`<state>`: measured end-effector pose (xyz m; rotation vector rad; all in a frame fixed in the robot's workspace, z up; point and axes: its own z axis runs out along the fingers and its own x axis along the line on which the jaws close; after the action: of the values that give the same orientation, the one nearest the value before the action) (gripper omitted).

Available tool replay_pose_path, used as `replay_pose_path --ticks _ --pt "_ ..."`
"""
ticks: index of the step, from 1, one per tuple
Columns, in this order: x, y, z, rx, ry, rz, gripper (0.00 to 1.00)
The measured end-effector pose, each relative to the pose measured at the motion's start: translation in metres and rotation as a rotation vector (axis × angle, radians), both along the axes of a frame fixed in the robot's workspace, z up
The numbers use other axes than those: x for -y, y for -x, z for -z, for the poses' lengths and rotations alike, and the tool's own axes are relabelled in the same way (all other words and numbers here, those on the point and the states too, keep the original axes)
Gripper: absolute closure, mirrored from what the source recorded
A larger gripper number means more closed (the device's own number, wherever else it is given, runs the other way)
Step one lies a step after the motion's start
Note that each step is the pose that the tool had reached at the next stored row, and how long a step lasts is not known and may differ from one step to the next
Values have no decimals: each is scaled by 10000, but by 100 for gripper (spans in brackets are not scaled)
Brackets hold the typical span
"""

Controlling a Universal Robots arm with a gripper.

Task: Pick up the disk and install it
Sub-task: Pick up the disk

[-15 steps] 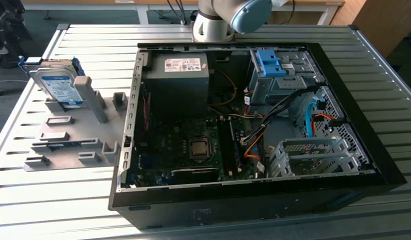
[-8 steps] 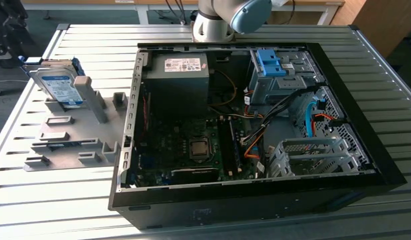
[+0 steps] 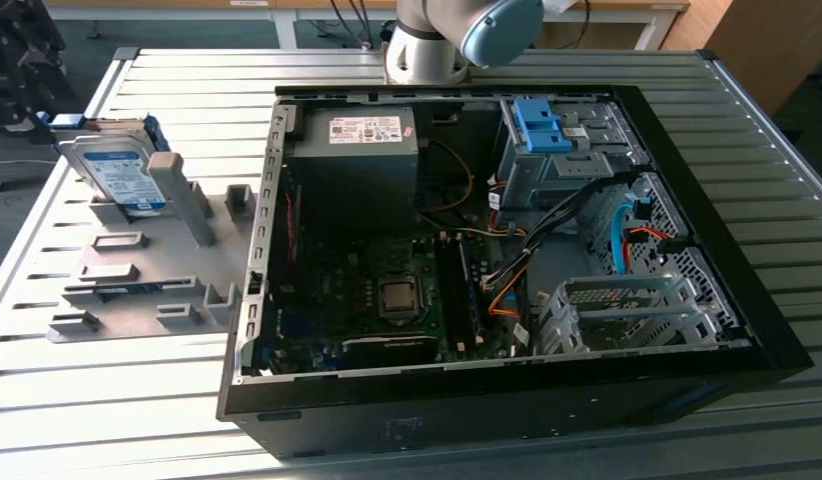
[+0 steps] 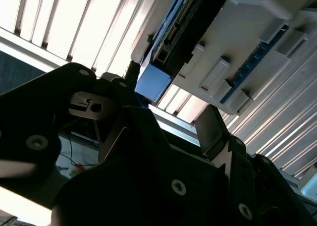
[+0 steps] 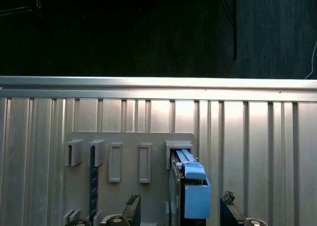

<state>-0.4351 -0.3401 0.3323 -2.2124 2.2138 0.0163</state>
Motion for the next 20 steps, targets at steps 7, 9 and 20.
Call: replay_pose_path --ticks 7,9,20 --pt "-26 0 74 0 0 0 36" --pt "-35 2 82 1 -2 0 36" --pt "-63 16 224 -57 -3 30 36"
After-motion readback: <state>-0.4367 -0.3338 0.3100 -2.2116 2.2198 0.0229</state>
